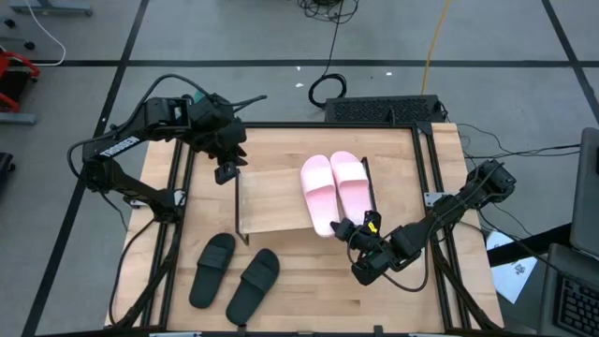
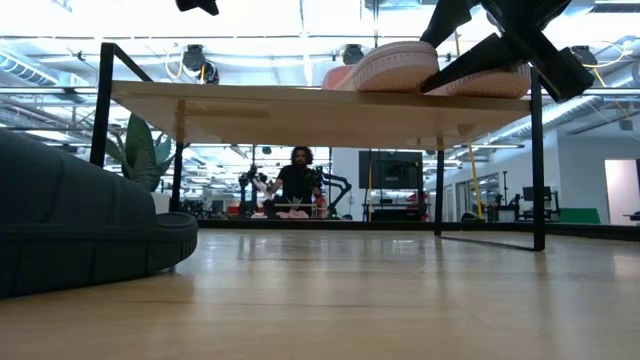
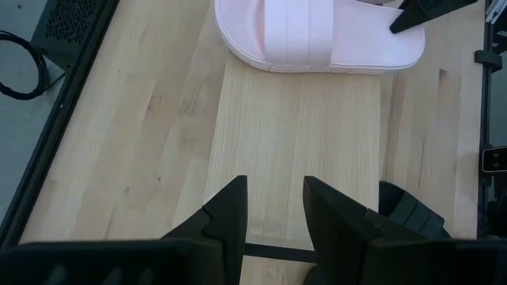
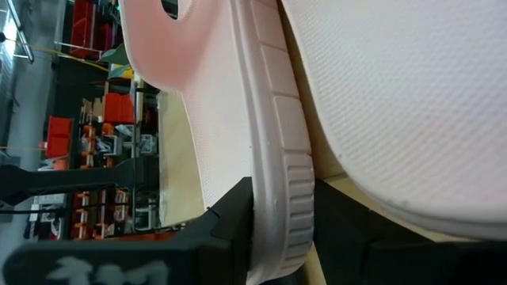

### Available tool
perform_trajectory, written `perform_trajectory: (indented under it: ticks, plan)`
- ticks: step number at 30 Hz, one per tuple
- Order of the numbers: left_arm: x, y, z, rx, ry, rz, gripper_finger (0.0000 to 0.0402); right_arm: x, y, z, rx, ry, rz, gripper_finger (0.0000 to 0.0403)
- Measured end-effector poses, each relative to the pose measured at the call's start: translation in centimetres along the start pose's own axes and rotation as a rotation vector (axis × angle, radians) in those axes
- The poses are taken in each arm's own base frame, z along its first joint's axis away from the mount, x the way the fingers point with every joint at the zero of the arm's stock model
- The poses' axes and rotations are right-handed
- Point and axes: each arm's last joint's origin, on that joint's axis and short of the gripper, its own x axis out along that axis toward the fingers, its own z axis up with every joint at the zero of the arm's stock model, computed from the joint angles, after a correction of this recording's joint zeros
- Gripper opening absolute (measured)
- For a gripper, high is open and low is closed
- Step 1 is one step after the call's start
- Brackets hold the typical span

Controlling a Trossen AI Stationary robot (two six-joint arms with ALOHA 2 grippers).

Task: Pick and place slides into the shelf
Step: Put the pink slipper on the shelf

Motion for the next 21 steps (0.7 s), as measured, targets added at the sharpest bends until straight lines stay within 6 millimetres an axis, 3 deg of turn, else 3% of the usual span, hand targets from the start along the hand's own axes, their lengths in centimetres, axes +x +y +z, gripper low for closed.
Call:
perform_trajectory:
  ticks: [21]
  plan:
    - [0.0, 0.0, 0.03, -0.007, -0.004, 0.0, 0.0122, -0.05, 0.16, -0.2, 0.019, 0.018, 0.009, 0.0102]
